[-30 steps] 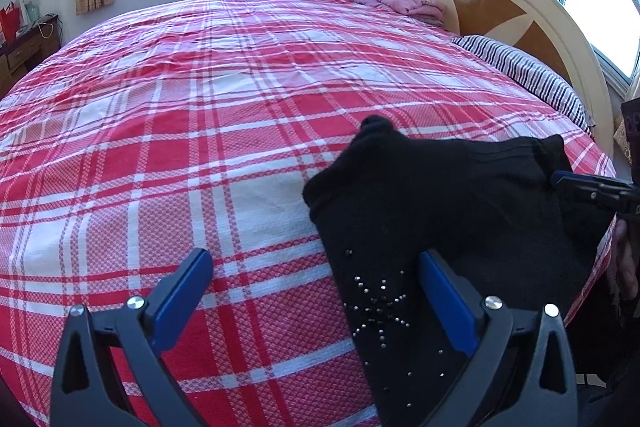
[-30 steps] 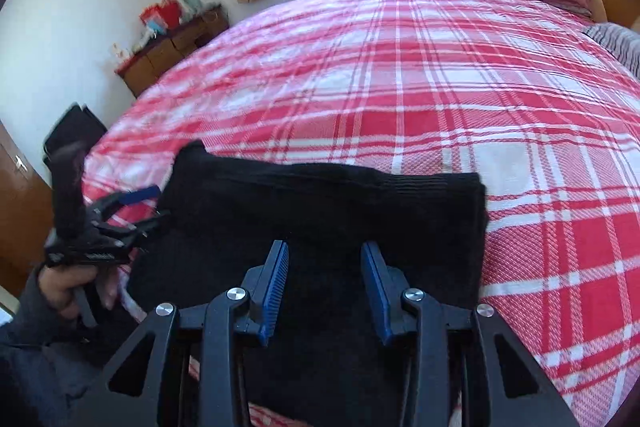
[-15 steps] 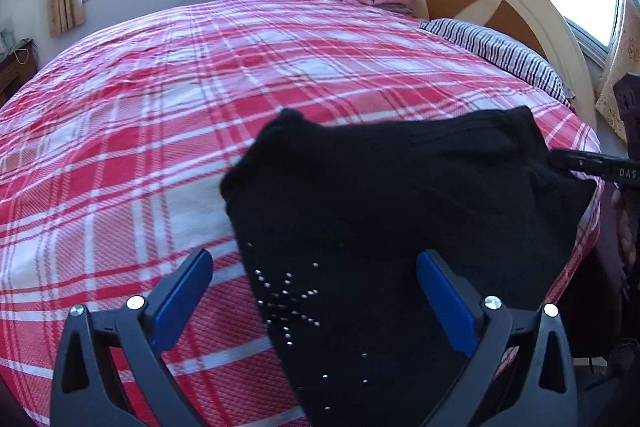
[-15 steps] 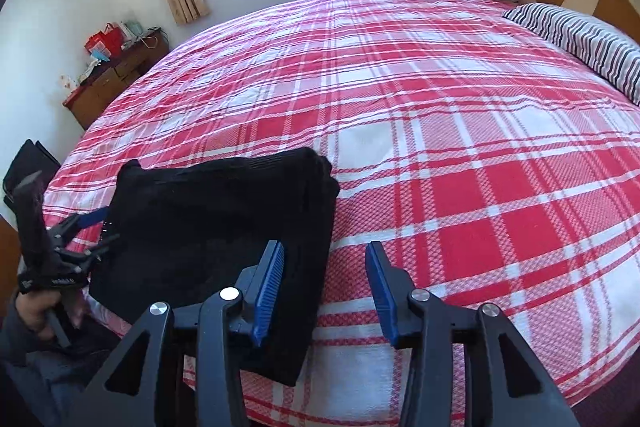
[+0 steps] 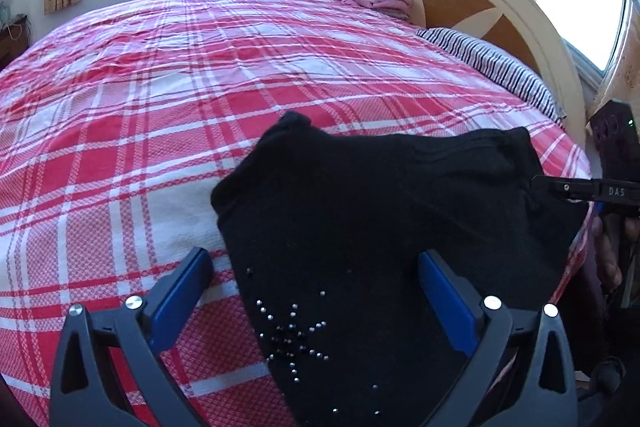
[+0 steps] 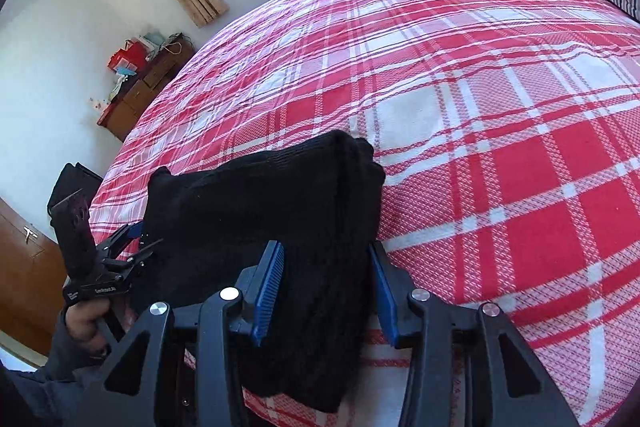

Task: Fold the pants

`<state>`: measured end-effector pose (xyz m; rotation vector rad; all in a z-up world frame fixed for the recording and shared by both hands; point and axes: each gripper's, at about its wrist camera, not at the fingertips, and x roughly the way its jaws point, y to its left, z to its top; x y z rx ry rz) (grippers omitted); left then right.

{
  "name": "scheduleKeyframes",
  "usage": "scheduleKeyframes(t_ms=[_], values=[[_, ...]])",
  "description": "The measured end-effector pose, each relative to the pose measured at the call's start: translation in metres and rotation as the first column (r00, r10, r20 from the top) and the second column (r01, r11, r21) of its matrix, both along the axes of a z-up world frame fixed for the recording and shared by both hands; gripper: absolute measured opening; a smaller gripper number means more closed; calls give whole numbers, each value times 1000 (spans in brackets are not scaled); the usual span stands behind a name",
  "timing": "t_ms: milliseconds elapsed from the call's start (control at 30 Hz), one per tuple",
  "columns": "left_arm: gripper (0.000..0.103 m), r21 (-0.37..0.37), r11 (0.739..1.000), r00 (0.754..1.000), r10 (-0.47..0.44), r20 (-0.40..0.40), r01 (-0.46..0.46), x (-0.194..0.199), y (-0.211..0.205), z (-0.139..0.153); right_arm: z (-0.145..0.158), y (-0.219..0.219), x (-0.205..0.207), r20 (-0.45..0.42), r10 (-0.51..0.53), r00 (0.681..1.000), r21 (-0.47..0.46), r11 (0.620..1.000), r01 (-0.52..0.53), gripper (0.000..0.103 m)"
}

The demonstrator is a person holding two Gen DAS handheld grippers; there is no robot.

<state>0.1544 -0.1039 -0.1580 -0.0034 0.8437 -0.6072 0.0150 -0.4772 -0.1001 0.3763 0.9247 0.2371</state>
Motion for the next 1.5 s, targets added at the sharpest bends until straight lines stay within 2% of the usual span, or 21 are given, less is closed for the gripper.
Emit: scheduleKeyframes(t_ms=[100,267,433,533,567,633,667,733,800,967,1100,1300,1500], values=[[103,-30,1000,1000,-2,2,2,-2,10,-1,-1,-6,0,4,3,1000,54,999,-3,44],[103,-34,999,1000,12,-2,-12,6,3,0,-1,10,3,27,25,999,20,999,-25,44],[85,-107,994,999,11,-42,-16,3,24,1,-4,-7,1,13,7,1000,85,996,-8,34],[78,-126,992,999,18,-48,-23,3,30,-2,-4,2,2,19,2,1000,32,999,-2,34],[74,-125,992,999,21,-47,-27,2,29,-1,-3,3,0,28,2,1000,25,1000,-3,33],[38,-148,989,998,-15,-63,6,2,26,0,0,1,-2,42,6,999,54,999,-8,30],[33,-178,984,996,-26,-83,11,2,27,-1,1,-1,-2,48,7,999,77,997,-10,28],[21,-182,983,997,-31,-77,16,1,27,1,4,-2,-2,58,5,998,90,996,-10,28],[16,-195,981,996,-23,-88,6,1,31,4,8,2,-3,72,9,997,75,997,-15,27],[12,-253,968,994,-34,-105,6,5,45,17,27,9,12,95,48,994,86,995,-56,26],[11,-266,964,997,-6,-83,-16,10,63,30,45,26,46,104,106,989,70,991,-113,26],[11,-235,965,993,114,-11,-113,20,118,53,59,87,112,92,244,965,39,968,-248,26],[11,-197,949,966,257,28,-247,34,183,59,60,165,181,100,375,922,28,925,-380,26]])
